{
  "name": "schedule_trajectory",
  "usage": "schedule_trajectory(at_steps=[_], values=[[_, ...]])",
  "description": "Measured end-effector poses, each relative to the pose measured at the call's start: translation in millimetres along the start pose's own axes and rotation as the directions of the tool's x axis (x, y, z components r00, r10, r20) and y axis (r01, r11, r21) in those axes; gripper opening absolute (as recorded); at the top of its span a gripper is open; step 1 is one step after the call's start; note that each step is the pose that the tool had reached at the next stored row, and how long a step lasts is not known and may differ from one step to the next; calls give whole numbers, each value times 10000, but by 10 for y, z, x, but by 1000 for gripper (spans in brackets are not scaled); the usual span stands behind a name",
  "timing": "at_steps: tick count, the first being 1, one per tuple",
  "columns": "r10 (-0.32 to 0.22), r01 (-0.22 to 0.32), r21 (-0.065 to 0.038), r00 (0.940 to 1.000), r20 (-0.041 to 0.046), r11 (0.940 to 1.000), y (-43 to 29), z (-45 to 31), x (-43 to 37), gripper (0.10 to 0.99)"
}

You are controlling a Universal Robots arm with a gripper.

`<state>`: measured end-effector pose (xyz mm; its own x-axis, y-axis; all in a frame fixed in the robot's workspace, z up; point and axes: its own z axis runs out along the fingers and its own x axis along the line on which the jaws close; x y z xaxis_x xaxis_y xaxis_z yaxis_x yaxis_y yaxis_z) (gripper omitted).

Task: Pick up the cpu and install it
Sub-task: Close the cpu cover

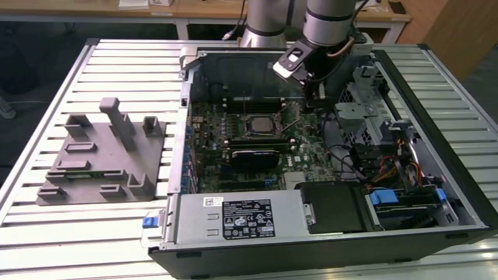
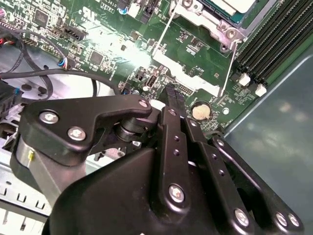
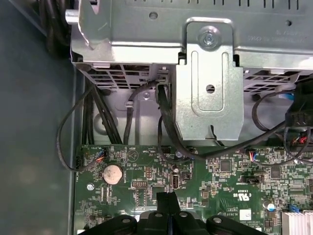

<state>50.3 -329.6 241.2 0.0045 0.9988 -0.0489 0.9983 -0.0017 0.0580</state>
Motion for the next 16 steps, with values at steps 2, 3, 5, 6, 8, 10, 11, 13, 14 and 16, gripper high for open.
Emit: schedule_trajectory(at_steps=[2, 3, 5, 6, 8, 10, 11, 13, 14, 16], values=[[-1, 1, 1, 10000, 1, 10000, -1, 7, 0, 106], [-1, 1, 1, 10000, 2, 10000, -1, 6, 0, 106], [0, 0, -1, 10000, -1, 10000, -6, 9, 0, 106], [0, 0, -1, 10000, -3, 10000, -17, 9, 1, 106], [-1, 1, 0, 10000, 0, 10000, -42, 7, 0, 106], [0, 0, 1, 10000, 0, 10000, -73, 5, 0, 106], [0, 0, 0, 10000, 0, 10000, -90, 4, 0, 106], [-1, 1, 0, 10000, 0, 10000, -126, 2, 0, 106], [-1, 1, 0, 10000, 0, 10000, -143, 1, 0, 106], [0, 0, 0, 10000, -1, 10000, -172, 0, -1, 106]])
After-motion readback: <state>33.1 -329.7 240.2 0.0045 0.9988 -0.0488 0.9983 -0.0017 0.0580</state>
